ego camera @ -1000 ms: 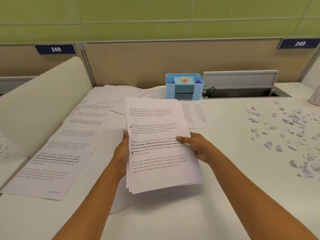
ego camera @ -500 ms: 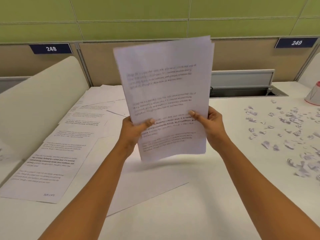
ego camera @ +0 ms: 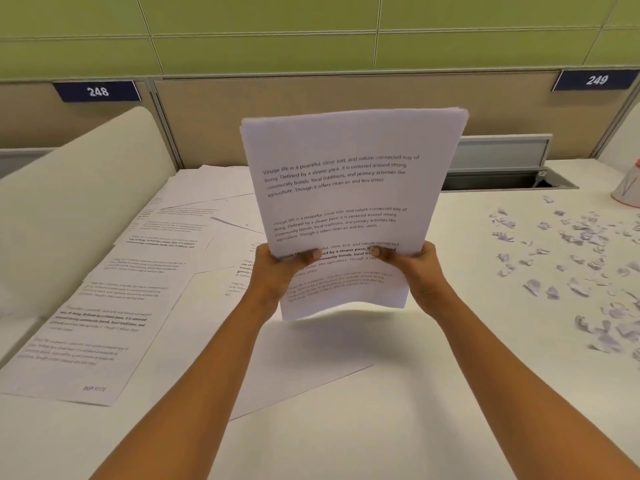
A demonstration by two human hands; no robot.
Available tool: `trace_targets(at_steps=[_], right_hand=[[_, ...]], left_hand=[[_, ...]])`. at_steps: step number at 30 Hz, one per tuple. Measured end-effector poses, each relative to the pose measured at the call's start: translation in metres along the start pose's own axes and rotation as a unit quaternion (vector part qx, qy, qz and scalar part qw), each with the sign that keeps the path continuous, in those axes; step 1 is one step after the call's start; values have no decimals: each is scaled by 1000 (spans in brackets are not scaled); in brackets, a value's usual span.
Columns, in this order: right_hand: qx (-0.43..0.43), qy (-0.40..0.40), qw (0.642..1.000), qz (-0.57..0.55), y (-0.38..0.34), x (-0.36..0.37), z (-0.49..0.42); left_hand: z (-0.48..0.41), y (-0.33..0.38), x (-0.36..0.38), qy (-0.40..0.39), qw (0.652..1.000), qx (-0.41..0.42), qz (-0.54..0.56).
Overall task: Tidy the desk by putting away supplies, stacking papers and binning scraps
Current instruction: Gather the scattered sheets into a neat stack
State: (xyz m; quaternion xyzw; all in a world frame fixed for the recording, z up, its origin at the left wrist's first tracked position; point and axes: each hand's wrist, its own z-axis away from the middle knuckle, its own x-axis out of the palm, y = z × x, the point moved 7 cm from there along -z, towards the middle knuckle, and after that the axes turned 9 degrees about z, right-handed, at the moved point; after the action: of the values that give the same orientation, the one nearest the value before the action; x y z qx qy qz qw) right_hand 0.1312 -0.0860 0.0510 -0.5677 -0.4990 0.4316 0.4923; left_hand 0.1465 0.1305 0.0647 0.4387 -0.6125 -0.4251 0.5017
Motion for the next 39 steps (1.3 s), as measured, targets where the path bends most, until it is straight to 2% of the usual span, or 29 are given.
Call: trace_targets(at_steps=[3,10,14,16,19,23,25,29,34,36,39], right_hand=[[24,-9,999,27,25,2,8],[41,-4,999,21,38,0,7],[55,9,998,4,44,-8,7],[63,25,998,3,47,-19,6],[70,61,996,11,51,-38,4],[80,90,993,7,54,-47,3],[87,94,992,5,55,-46,4],[90,89,992,14,59,-43,6],[93,89,992,12,61,-41,7],[96,95,991,10,62,-43,7],[101,97,990,6,64,-44,7]], left_hand=[[8,-26,-7,22,999,-36,-3],[8,-37,-9,13,998,-47,-31],[10,-45,-18,-31,984,-80,-155],[10,-51,-33,-51,962,-71,-260],[7,-49,-63,-41,920,-51,-387],[0,-65,-88,-111,831,-117,-533],[-3,-70,-92,-130,802,-147,-564],[-13,-67,-89,-138,772,-161,-599],[-20,-64,-83,-154,701,-179,-673],[-22,-62,-82,-153,690,-186,-683],[-22,-60,-81,-152,690,-202,-679]])
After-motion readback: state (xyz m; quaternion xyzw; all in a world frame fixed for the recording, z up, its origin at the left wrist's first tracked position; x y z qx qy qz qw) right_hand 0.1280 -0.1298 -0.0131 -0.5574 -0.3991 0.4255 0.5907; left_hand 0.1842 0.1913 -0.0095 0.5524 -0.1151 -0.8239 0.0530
